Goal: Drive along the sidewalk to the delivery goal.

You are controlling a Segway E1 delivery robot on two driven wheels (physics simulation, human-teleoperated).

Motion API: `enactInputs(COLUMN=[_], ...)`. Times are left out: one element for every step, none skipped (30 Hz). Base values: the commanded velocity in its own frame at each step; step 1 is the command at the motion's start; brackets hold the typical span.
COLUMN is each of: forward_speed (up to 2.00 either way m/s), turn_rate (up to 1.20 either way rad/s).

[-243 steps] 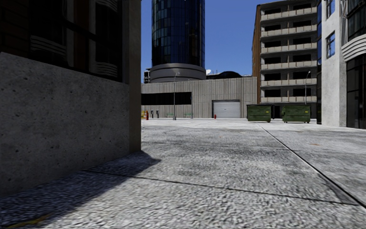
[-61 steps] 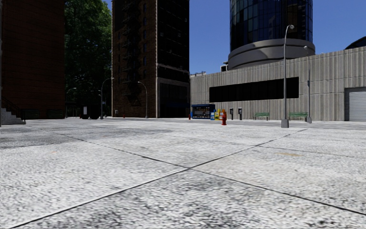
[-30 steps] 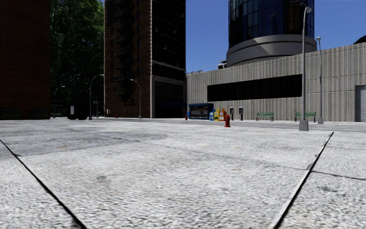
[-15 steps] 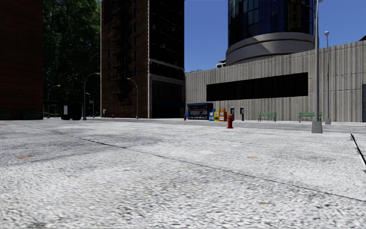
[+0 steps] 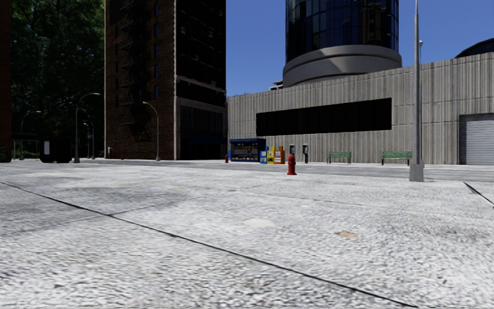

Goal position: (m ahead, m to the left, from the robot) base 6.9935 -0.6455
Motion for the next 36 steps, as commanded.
enactInputs(forward_speed=[2.0, 2.0, 2.0, 2.0, 2.0, 2.0, 2.0, 2.0, 2.0, 2.0, 2.0, 2.0, 2.0, 2.0, 2.0, 2.0, 2.0, 2.0, 2.0, 2.0, 2.0, 2.0, 2.0, 2.0, 2.0, 2.0, 2.0, 2.0, 2.0, 2.0, 2.0, 2.0, 2.0, 2.0, 2.0, 2.0], turn_rate=[-0.27, -0.32, -0.33, -0.33, -0.33, -0.34, -0.34, -0.34, -0.34, -0.3, -0.19, -0.19, -0.01, 0.0, 0.0, 0.0, 0.0, 0.0, 0.0, 0.0, 0.0, 0.0, 0.0, 0.0, 0.0, 0.0, 0.0, 0.0, 0.0, 0.0, 0.0, 0.0, 0.0, 0.0, 0.0, 0.0])
